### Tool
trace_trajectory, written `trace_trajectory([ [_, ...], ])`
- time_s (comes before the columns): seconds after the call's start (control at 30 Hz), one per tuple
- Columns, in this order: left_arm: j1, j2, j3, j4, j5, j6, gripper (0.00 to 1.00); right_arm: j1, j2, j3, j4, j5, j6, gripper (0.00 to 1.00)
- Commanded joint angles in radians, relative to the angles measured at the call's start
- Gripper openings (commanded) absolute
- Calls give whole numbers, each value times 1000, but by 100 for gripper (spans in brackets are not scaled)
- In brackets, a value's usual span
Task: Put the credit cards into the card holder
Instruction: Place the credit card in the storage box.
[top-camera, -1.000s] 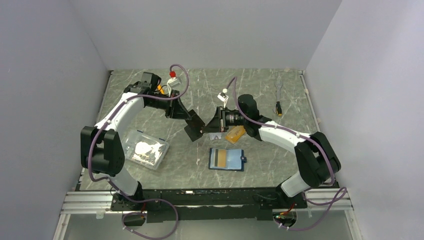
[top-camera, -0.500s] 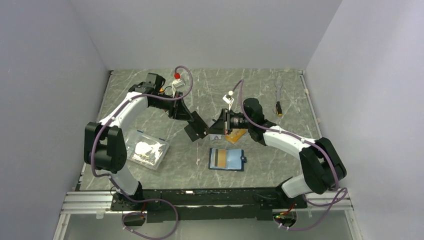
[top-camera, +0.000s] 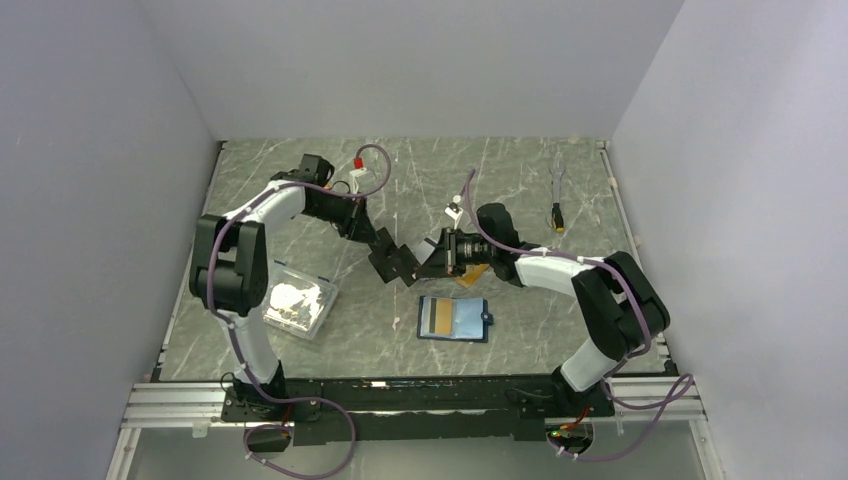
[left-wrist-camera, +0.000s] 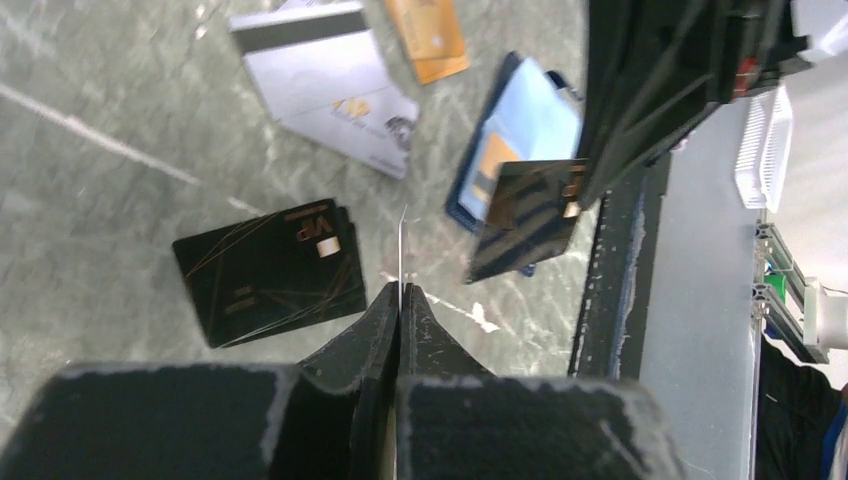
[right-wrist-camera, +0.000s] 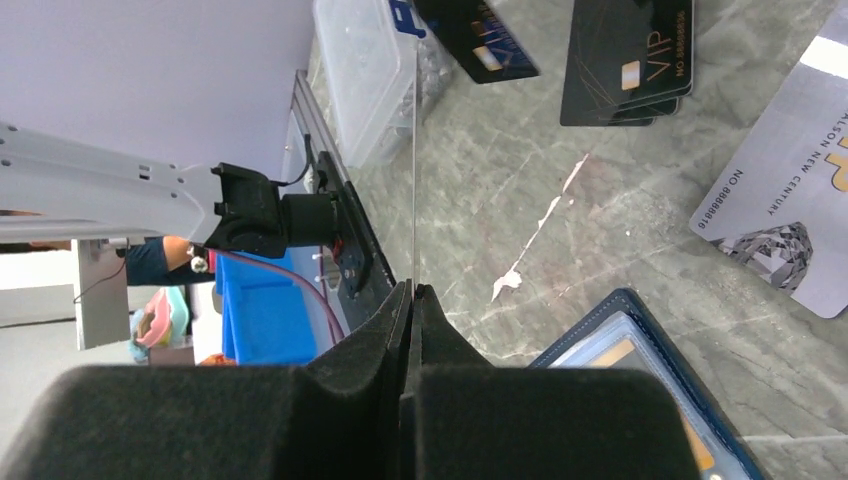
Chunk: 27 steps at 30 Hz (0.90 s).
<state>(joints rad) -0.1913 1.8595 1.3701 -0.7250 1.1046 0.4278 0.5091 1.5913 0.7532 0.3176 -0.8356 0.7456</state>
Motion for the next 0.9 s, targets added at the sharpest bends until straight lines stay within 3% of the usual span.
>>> trace_trajectory([
  [0.0, -3, 58, 33, 66, -83, -48, 4, -3, 0, 8, 53, -4, -4, 0],
  [0.23, -25, 133, 65, 66, -177, -90, 5, -4, -111, -96, 7, 18, -21, 0],
  [0.53, -74, 209, 127, 45, -429, -165, 14, -6, -273, -153, -81, 48, -37, 0],
  [0.57, -75, 211, 134, 37, -449, -166, 20, -6, -289, -159, -93, 54, -39, 0],
  [0.63, -75, 204, 141, 23, -455, -164, 49, -6, -316, -172, -109, 63, -41, 0],
  [0.7, -76, 182, 133, 14, -451, -153, 70, -6, -335, -183, -120, 68, -40, 0],
  [0.73, -76, 170, 127, 10, -447, -144, 94, -6, -344, -185, -126, 71, -40, 0],
  [0.77, -76, 155, 122, 4, -446, -138, 99, -5, -352, -185, -133, 73, -41, 0],
  [0.87, -75, 96, 107, -15, -445, -115, 99, -6, -371, -168, -174, 79, -58, 0],
])
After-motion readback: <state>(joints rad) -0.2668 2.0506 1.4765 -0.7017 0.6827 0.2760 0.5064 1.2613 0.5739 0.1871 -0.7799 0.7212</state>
